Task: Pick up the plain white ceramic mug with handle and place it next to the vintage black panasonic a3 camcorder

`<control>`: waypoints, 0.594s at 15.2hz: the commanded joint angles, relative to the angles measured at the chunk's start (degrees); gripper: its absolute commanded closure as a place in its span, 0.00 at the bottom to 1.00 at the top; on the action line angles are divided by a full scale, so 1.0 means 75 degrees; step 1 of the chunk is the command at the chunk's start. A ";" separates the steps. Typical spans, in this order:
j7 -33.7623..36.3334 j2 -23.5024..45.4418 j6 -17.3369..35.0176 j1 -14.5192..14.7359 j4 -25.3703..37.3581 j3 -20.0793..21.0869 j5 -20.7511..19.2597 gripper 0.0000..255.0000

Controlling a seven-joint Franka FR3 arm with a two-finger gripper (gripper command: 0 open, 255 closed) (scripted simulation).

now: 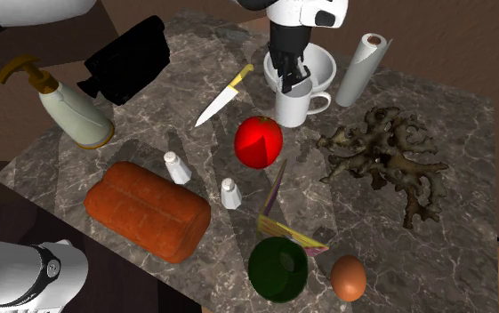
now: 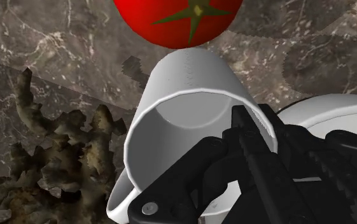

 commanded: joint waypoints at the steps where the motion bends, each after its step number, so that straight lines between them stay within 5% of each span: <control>1: -0.0007 -0.0016 -0.0191 0.0013 0.0173 0.0007 0.0009 1.00; 9: -0.0062 -0.0015 -0.1011 0.0063 0.0998 0.0023 0.0029 1.00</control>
